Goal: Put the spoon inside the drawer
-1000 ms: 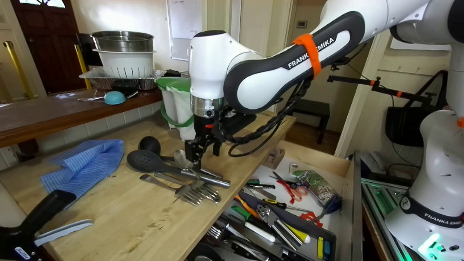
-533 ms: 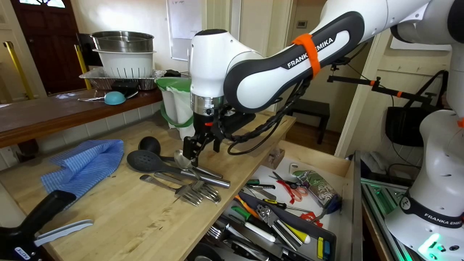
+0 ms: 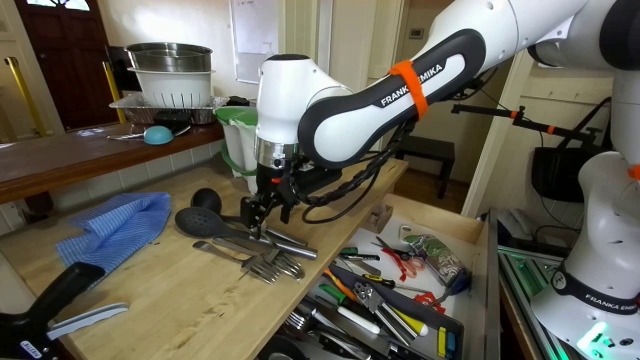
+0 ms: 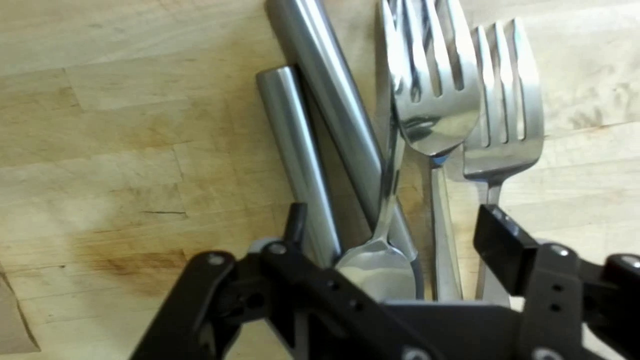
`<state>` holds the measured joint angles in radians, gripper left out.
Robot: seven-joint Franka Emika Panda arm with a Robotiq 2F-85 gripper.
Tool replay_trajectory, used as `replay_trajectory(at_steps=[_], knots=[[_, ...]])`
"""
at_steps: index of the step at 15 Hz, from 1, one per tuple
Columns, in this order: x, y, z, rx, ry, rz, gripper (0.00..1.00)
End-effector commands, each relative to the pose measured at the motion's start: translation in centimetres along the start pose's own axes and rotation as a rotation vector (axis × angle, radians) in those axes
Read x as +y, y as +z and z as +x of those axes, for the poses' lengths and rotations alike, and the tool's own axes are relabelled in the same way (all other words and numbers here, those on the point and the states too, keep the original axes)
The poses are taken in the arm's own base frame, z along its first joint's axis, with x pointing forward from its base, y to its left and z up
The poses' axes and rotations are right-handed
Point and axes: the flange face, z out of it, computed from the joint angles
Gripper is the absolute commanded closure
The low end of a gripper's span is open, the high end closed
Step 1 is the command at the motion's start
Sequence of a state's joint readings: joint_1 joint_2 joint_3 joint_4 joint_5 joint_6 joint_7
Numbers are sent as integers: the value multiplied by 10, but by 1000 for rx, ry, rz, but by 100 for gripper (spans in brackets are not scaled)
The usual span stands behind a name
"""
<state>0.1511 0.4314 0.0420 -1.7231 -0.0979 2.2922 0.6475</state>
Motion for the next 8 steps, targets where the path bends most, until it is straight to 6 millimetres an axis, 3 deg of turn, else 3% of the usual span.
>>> replay_trajectory(at_steps=[1,2,5,8], knots=[[-9,12,3,-4,25,24,44],[-9,15,3,-9,31,25,50],[-5,18,6,-16,50,32,56],[2,21,12,-20,70,29,45]])
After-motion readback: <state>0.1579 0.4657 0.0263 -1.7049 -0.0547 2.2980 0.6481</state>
